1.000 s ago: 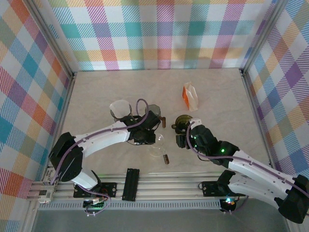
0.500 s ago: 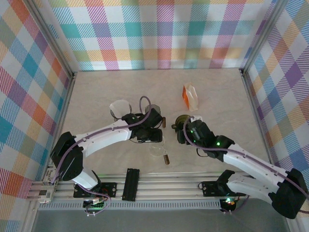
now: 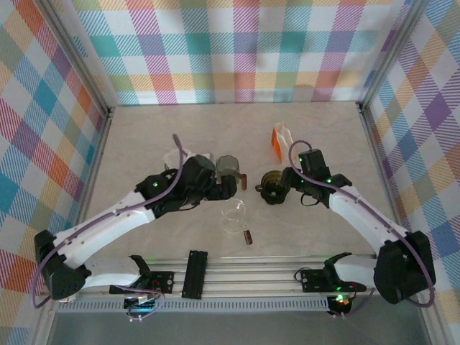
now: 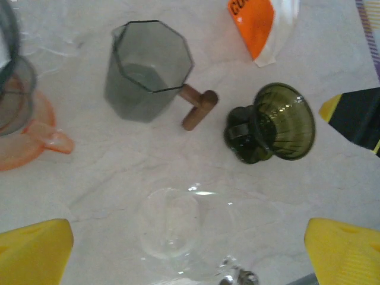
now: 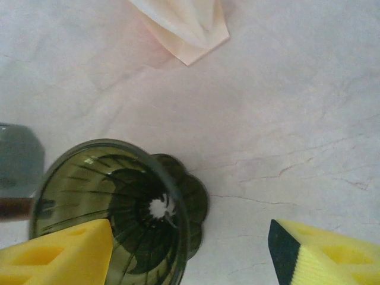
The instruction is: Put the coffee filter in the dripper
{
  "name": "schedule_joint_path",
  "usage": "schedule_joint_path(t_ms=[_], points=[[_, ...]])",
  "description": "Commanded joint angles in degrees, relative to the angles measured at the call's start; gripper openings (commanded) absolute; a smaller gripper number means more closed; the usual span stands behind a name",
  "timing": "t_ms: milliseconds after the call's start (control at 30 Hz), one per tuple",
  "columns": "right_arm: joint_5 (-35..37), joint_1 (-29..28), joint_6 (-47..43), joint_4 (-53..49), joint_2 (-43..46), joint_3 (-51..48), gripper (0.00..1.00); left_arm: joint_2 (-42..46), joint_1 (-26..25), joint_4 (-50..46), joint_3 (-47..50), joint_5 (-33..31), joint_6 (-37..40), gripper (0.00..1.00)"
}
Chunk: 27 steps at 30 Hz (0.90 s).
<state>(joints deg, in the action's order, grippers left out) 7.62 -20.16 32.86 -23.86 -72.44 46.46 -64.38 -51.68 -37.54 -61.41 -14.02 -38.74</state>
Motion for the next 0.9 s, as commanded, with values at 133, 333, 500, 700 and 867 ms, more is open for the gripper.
schedule_joint_path(t_ms=[133, 333, 500, 700, 867], points=[[-6.39, 0.74, 4.95, 4.85, -6.29, -0.46, 0.51, 10.35, -0.53, 3.28, 9.29, -8.85, -0.31, 1.00], [-6.21, 0.78, 6.25, 5.47, -9.33, 0.05, 0.28, 17.21, -0.53, 3.04, 12.28, -11.48, 0.42, 1.00], [-4.69, 0.74, 6.25, 3.66, -7.48, -0.39, 0.13, 22.08, -0.60, 2.74, 14.01, -13.50, 0.59, 1.00], [-4.27, 1.32, 2.28, -3.36, -2.18, 2.67, 0.03, 25.25, -0.53, 1.55, 13.63, -16.91, 1.34, 1.00], [-7.75, 1.74, -2.98, -8.96, 4.15, 7.60, 0.00, 27.02, -0.53, -0.19, 12.80, -19.58, 1.68, 1.00]])
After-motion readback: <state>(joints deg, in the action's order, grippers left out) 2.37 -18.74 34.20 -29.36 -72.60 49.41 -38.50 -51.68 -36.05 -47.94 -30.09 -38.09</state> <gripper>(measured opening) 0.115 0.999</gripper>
